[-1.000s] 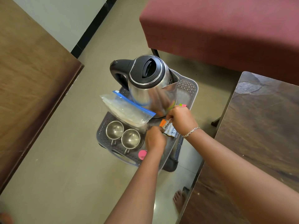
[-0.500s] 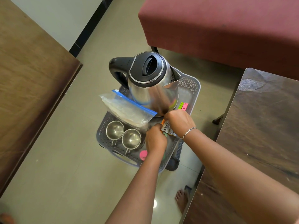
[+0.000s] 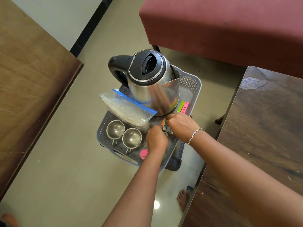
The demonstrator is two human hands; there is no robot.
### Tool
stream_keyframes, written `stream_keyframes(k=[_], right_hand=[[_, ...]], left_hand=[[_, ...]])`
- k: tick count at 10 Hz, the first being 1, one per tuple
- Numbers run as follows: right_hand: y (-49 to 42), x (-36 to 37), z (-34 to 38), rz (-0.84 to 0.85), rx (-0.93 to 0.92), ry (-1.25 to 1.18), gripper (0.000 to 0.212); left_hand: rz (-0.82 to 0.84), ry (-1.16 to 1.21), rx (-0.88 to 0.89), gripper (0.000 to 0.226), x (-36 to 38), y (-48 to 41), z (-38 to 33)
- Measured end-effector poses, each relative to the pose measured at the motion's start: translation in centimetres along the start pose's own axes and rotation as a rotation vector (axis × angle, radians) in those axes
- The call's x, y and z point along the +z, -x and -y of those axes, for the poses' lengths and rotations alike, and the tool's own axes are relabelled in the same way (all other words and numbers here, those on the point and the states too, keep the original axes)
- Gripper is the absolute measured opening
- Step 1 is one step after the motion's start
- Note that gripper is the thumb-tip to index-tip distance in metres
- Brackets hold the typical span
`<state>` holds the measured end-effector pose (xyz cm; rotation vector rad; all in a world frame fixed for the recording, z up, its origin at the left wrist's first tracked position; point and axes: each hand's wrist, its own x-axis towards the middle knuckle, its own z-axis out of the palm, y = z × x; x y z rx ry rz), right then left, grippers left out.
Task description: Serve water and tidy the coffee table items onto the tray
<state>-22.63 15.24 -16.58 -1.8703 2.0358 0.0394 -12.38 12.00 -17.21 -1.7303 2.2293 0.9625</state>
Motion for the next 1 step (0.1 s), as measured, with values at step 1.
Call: stream_keyframes(k=[1], right_hand=[[1.82, -0.14, -0.76, -0.132, -0.020, 0.000, 0.034]], left_hand=[[-0.050, -0.011, 0.083, 0.030, -0.43, 0.78, 0.19]])
